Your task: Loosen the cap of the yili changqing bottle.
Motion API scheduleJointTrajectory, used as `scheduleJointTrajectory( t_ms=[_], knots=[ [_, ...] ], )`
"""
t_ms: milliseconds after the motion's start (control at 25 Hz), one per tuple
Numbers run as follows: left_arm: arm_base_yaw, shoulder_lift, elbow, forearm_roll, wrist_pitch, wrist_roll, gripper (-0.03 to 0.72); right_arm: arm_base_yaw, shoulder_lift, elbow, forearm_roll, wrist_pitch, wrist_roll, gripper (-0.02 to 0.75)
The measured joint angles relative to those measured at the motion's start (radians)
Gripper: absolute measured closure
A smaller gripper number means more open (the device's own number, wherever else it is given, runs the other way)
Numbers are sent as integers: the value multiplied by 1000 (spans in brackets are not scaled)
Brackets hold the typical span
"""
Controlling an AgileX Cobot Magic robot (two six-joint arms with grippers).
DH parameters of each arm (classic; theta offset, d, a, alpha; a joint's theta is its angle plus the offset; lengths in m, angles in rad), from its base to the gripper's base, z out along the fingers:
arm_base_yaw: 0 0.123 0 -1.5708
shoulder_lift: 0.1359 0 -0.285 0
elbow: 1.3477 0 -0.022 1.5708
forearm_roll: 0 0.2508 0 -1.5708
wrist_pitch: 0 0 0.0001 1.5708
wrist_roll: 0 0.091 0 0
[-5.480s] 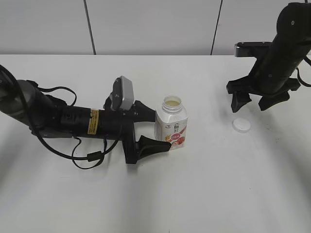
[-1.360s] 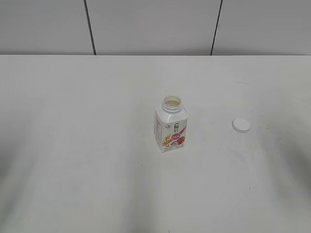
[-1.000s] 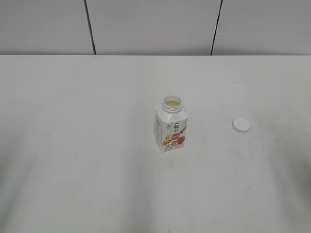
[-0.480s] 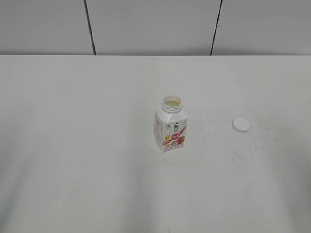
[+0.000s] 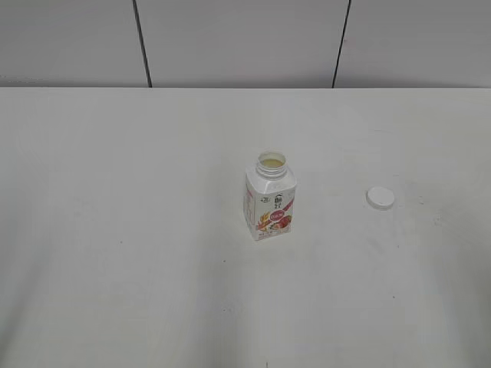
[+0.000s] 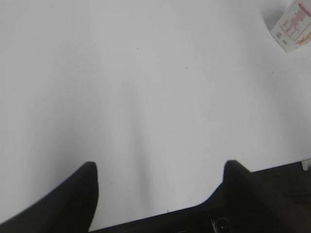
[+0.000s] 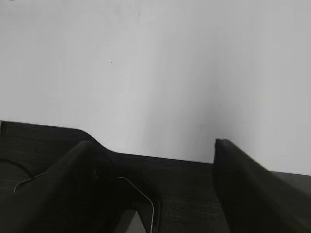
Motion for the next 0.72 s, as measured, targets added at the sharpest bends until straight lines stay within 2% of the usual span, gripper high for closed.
scheduleJointTrajectory(
  t_ms=[720],
  knots=[
    [0,-258,5,-8,5,-11,200,0,-335,0,-10,4,11,150]
  ],
)
